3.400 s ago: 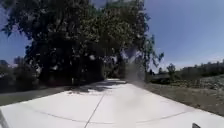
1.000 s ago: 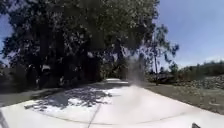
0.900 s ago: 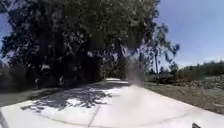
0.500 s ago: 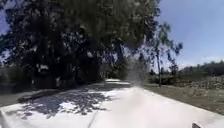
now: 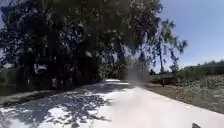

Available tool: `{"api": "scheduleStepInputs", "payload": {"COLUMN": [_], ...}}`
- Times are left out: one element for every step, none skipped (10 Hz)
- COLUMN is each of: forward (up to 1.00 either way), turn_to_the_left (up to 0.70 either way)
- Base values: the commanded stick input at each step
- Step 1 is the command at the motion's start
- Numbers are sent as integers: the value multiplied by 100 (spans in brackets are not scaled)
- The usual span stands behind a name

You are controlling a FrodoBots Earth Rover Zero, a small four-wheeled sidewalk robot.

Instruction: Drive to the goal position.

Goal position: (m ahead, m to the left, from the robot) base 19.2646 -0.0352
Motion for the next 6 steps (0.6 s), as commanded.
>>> {"api": "scheduleStepInputs", "payload": {"forward": [70,70,70,70,70,70], "turn_to_the_left": [0,0,0,0,0,0]}}
